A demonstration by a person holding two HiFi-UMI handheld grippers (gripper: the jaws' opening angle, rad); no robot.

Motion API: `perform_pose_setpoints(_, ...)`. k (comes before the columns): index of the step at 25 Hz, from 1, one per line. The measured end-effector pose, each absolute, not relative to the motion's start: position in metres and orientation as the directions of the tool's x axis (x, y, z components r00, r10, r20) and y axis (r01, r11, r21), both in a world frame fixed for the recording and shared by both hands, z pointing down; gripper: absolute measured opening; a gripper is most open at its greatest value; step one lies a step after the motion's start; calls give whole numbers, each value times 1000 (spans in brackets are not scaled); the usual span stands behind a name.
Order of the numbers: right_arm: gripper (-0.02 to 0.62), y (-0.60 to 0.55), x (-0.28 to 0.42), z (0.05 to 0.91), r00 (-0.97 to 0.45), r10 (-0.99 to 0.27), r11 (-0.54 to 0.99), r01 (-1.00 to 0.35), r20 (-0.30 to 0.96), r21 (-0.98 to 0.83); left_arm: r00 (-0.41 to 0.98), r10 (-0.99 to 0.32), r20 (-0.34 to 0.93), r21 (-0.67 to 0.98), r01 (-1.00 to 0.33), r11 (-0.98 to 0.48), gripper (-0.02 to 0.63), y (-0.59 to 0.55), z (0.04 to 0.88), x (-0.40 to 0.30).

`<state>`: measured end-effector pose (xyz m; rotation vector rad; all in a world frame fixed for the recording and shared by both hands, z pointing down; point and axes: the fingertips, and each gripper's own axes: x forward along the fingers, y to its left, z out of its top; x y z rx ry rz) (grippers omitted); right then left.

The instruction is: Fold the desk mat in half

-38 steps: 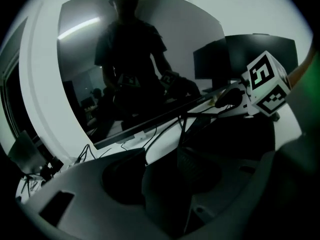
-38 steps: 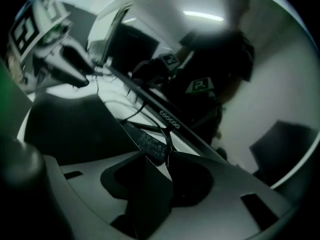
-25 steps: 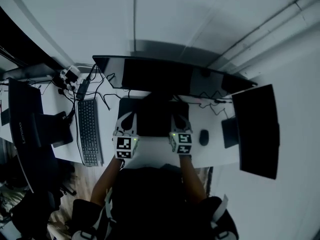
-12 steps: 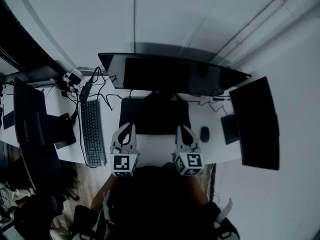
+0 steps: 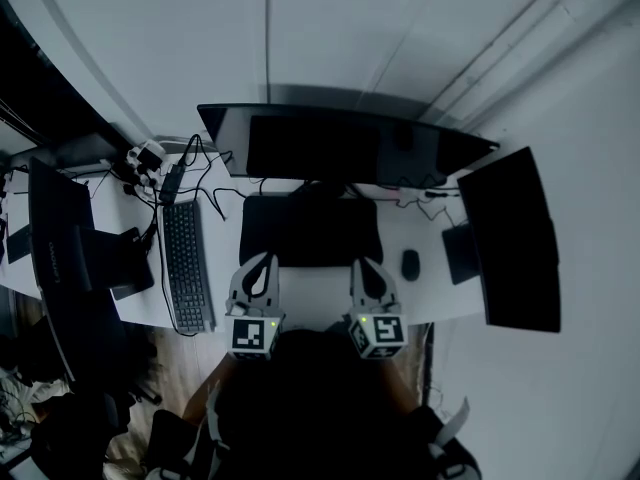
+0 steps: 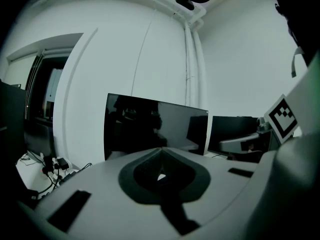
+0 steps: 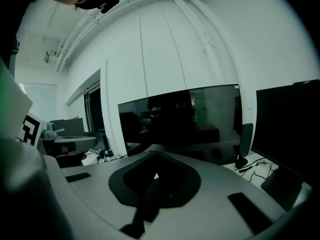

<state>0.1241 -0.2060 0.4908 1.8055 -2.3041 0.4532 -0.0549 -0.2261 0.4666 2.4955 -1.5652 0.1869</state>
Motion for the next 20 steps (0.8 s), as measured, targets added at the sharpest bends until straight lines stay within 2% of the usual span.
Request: perform_pose_setpoints(20, 6, -211, 124, 490, -253, -911, 223, -967, 325, -127, 440, -877, 195, 92, -898, -430, 6, -234, 465, -53)
